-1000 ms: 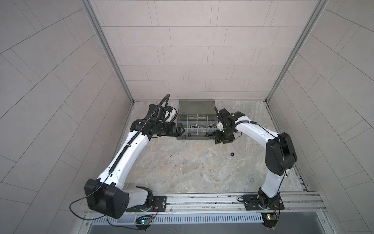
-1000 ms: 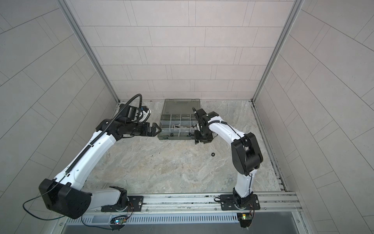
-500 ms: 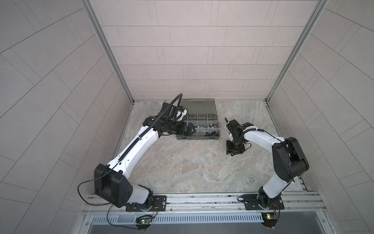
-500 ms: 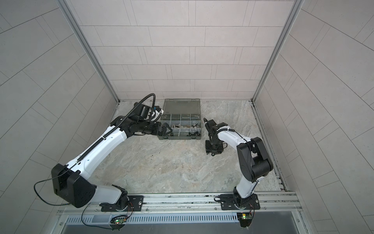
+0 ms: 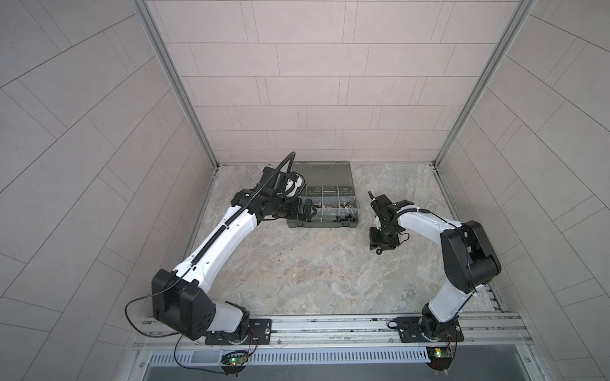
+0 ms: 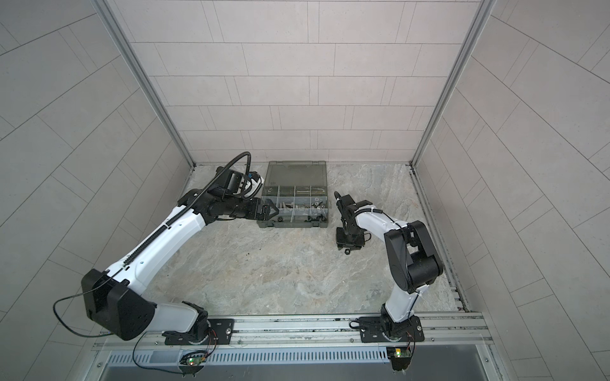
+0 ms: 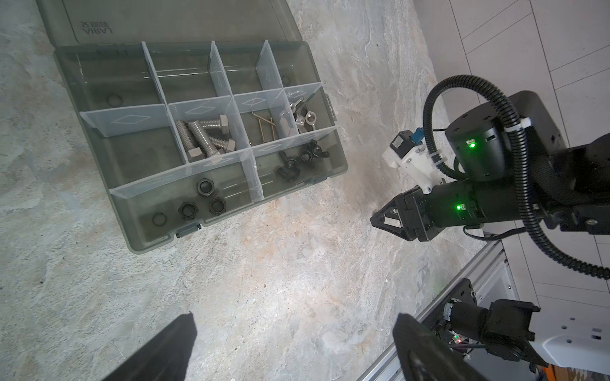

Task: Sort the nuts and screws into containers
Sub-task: 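Close the right gripper on the black nut and lift it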

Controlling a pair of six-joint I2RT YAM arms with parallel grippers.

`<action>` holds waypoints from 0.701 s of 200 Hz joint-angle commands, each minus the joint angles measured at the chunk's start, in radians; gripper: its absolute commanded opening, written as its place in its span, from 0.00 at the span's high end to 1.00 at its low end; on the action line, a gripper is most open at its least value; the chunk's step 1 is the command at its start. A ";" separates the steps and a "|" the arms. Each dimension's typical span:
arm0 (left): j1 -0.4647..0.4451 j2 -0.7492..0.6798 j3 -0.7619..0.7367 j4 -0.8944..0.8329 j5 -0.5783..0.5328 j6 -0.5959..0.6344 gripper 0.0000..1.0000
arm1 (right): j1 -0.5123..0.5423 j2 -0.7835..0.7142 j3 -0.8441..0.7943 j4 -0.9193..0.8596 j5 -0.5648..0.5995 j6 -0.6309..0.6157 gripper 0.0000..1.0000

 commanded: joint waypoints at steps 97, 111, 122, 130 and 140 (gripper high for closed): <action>0.000 -0.004 0.040 -0.041 -0.013 0.027 0.00 | -0.020 0.026 -0.045 0.019 0.022 0.024 0.60; -0.001 0.000 0.042 -0.043 -0.015 0.031 0.00 | -0.022 0.033 -0.042 0.019 0.023 0.024 0.61; -0.001 -0.001 0.043 -0.047 -0.016 0.035 0.00 | -0.022 0.039 -0.039 0.019 0.026 0.024 0.64; -0.002 0.000 0.043 -0.049 -0.018 0.039 0.00 | -0.023 0.045 -0.037 0.019 0.028 0.025 0.65; 0.000 0.000 0.045 -0.054 -0.021 0.043 0.00 | -0.023 0.051 -0.033 0.019 0.027 0.024 0.68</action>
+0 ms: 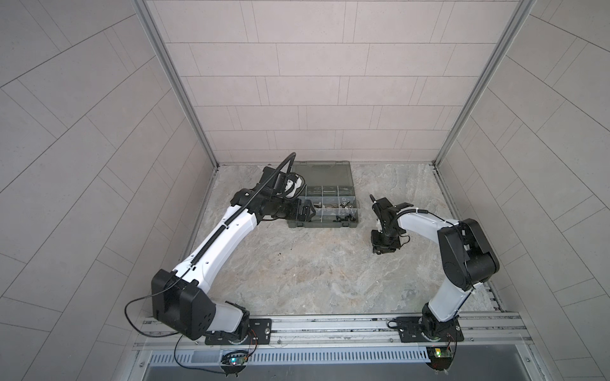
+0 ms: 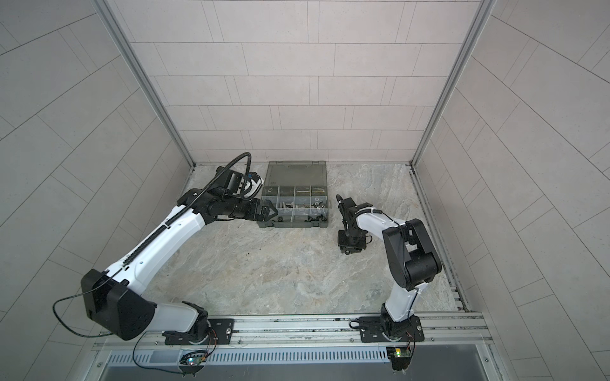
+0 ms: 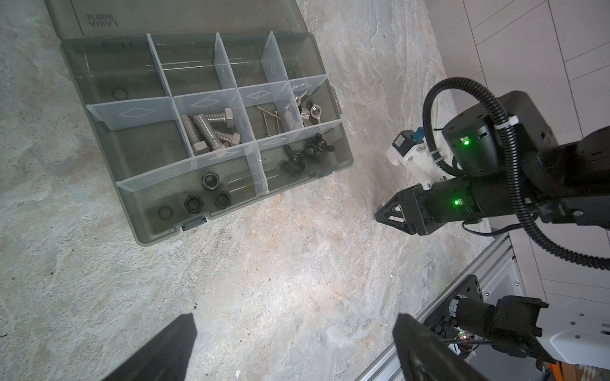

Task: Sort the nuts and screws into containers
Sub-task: 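Close the right gripper on the black nut and lift it, then carry the black nut with the right gripper over the organizer's front compartment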

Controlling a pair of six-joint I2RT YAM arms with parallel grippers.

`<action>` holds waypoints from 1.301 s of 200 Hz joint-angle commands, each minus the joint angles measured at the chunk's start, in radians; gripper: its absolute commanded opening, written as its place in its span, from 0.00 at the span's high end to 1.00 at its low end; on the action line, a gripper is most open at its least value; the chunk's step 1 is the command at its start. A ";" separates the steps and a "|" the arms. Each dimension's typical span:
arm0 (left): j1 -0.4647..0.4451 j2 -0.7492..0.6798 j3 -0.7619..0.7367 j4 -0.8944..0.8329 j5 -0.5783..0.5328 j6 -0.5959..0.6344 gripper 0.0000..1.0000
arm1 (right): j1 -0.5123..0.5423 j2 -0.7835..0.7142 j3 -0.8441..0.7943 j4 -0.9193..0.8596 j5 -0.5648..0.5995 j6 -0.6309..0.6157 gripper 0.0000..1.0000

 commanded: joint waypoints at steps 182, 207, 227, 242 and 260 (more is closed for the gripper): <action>0.053 -0.029 0.029 -0.113 -0.142 0.091 0.00 | 0.101 0.167 0.483 -0.132 -0.125 0.018 0.79; 0.077 -0.067 0.009 -0.118 -0.167 0.091 0.00 | 0.162 0.276 0.667 -0.160 -0.149 0.011 0.79; 0.091 -0.091 -0.009 -0.118 -0.169 0.084 0.00 | 0.201 0.363 0.805 -0.174 -0.178 0.012 0.79; 0.099 -0.108 -0.021 -0.120 -0.171 0.081 0.00 | 0.220 0.426 0.894 -0.181 -0.203 0.010 0.79; 0.108 -0.129 -0.040 -0.119 -0.176 0.074 0.00 | 0.233 0.478 0.950 -0.133 -0.265 0.015 0.79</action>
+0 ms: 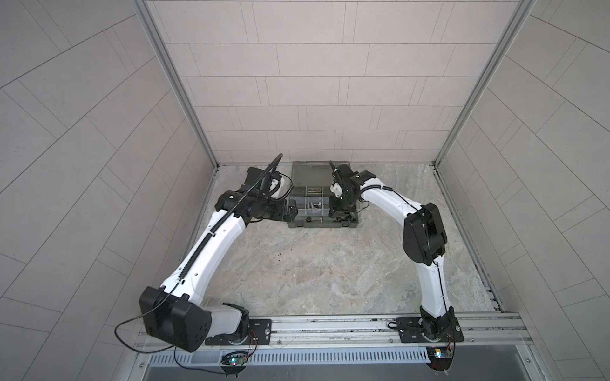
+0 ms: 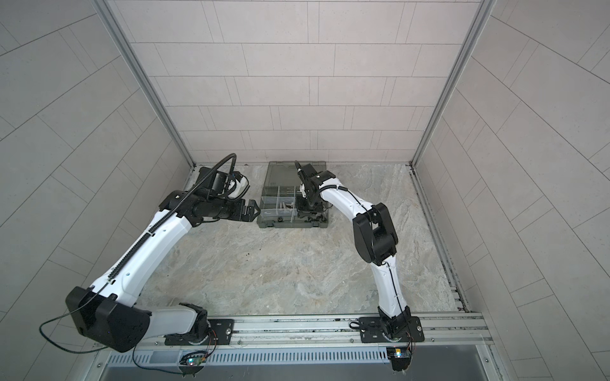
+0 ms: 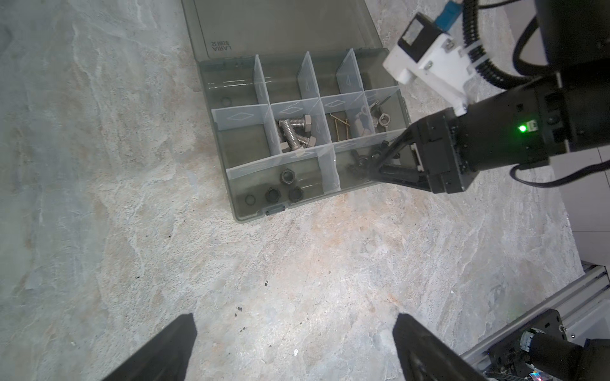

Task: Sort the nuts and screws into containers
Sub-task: 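Carry the black nut with the right gripper over the organizer's front compartment, then open the right gripper to drop the black nut into the compartment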

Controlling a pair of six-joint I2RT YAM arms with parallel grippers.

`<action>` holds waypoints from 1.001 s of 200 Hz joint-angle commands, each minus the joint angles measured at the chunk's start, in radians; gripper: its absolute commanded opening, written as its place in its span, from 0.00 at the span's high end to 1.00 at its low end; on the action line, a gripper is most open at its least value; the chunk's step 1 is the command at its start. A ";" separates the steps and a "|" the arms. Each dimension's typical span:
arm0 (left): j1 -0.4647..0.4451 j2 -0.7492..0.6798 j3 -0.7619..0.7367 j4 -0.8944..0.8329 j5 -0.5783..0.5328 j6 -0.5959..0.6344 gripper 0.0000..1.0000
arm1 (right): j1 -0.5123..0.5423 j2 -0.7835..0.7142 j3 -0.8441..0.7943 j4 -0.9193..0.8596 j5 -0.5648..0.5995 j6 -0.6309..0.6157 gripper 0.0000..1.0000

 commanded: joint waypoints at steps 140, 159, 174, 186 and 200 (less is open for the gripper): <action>0.078 -0.065 -0.068 0.026 -0.066 -0.030 0.00 | 0.003 -0.021 0.117 0.040 -0.206 -0.102 0.32; 0.106 -0.068 -0.086 0.077 -0.086 -0.035 0.00 | -0.008 -0.129 0.050 0.048 -0.146 -0.166 0.29; 0.134 -0.060 -0.121 0.148 -0.092 -0.035 0.00 | -0.022 -0.198 -0.027 0.067 -0.041 -0.202 0.28; 0.155 -0.023 -0.132 0.188 -0.095 -0.043 0.00 | -0.046 -0.232 -0.095 0.081 0.037 -0.204 0.28; 0.159 0.037 -0.124 0.210 -0.118 -0.056 0.00 | -0.090 -0.246 -0.149 0.077 0.094 -0.169 0.31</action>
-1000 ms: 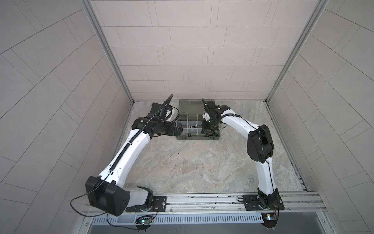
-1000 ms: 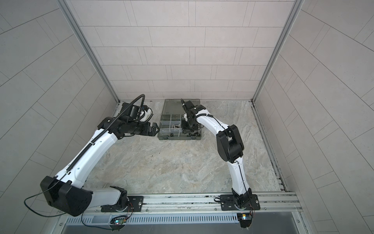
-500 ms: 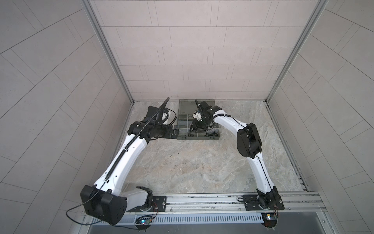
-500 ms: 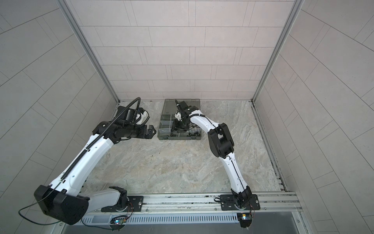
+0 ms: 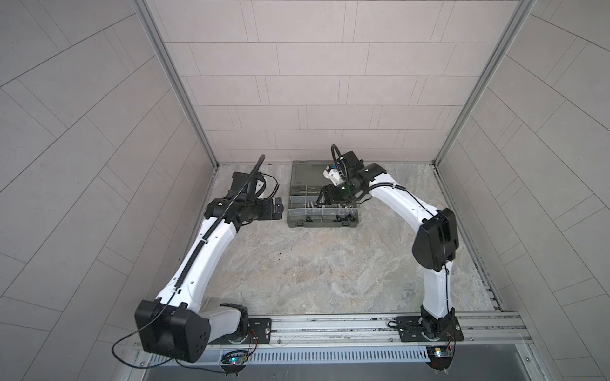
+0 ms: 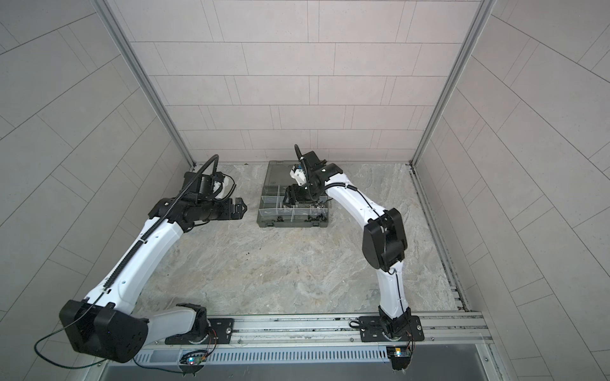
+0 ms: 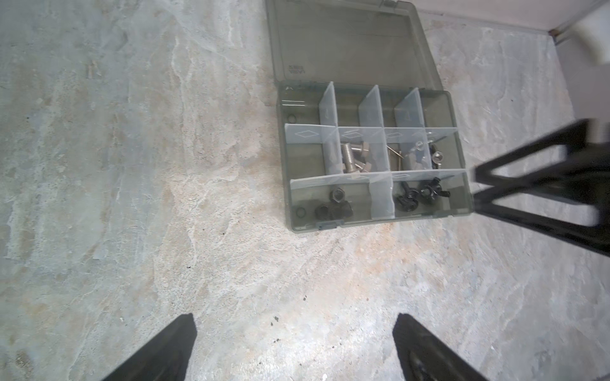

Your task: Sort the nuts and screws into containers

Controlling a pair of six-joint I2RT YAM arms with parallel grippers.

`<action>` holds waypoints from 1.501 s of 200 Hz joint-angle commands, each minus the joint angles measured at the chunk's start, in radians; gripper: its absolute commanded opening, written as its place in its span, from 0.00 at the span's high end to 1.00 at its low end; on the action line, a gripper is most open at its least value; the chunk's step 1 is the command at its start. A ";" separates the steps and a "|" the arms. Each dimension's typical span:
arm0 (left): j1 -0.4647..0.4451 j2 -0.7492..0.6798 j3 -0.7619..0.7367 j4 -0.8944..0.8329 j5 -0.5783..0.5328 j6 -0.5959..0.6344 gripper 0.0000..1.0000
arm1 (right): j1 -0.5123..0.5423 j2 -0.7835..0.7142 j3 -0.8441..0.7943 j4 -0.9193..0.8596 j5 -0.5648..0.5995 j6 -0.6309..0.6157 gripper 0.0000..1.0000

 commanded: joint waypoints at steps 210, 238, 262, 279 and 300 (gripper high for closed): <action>-0.031 0.788 0.443 0.085 -0.044 -0.053 0.48 | -0.165 0.203 0.002 -0.065 0.270 0.053 0.71; -0.031 0.844 0.486 0.069 -0.032 -0.055 0.48 | -0.174 0.273 0.080 -0.109 0.286 0.054 0.73; -0.031 0.865 0.493 0.068 -0.026 -0.057 0.49 | -0.183 0.298 0.102 -0.118 0.288 0.057 0.74; -0.031 0.872 0.492 0.070 -0.023 -0.057 0.49 | -0.185 0.294 0.094 -0.118 0.298 0.053 0.74; -0.032 0.883 0.496 0.068 -0.011 -0.057 0.52 | -0.186 0.291 0.084 -0.118 0.304 0.045 0.74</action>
